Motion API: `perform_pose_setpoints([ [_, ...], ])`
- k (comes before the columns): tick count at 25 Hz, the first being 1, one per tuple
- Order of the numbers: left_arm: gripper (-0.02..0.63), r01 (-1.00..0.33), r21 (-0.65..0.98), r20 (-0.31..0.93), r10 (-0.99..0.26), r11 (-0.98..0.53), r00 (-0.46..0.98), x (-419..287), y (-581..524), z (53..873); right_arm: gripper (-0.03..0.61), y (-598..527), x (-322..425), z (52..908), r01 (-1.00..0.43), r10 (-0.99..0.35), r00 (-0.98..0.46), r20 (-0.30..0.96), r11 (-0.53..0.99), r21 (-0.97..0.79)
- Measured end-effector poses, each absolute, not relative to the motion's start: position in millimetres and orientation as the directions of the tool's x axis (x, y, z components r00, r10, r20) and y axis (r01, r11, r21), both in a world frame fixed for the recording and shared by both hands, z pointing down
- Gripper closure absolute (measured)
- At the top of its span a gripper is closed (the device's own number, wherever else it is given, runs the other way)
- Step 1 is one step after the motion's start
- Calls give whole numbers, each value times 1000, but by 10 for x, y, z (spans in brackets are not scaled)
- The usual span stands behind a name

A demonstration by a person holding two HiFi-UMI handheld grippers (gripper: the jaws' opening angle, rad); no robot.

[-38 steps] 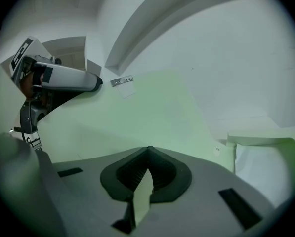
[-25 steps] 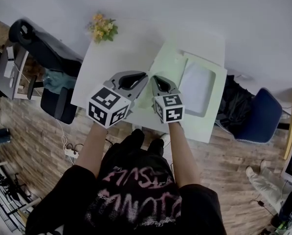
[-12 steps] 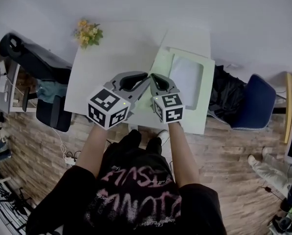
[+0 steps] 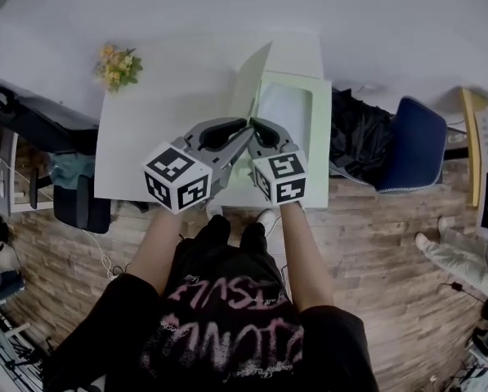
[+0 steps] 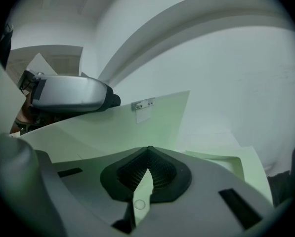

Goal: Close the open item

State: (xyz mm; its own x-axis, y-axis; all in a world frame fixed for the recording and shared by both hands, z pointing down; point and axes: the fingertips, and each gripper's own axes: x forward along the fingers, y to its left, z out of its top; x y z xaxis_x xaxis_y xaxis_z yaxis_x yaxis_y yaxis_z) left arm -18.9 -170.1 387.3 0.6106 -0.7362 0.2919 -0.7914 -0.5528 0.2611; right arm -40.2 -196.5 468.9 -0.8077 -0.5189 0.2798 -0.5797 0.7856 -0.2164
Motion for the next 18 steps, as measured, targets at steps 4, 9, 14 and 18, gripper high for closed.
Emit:
perform_pose_setpoints([
  [4, 535, -765, 287, 284, -712, -576, 642, 14, -1731, 3958, 569, -1975, -214, 4669, -600, -542, -795, 273, 769, -221],
  [9, 538, -734, 323, 268, -686, -597, 676, 211, -1762, 4058, 569, -1991, 2, 4661, -620, -566, -781, 266, 753, -218],
  [14, 540, -708, 363, 230, -678, -606, 698, 313, -1798, 4096, 569, -2001, 180, 4671, -642, -587, -764, 270, 735, -217],
  [18, 538, -680, 408, 208, -664, -609, 719, 399, -1825, 4146, 569, -2046, 420, 4622, -677, -627, -734, 261, 705, -212],
])
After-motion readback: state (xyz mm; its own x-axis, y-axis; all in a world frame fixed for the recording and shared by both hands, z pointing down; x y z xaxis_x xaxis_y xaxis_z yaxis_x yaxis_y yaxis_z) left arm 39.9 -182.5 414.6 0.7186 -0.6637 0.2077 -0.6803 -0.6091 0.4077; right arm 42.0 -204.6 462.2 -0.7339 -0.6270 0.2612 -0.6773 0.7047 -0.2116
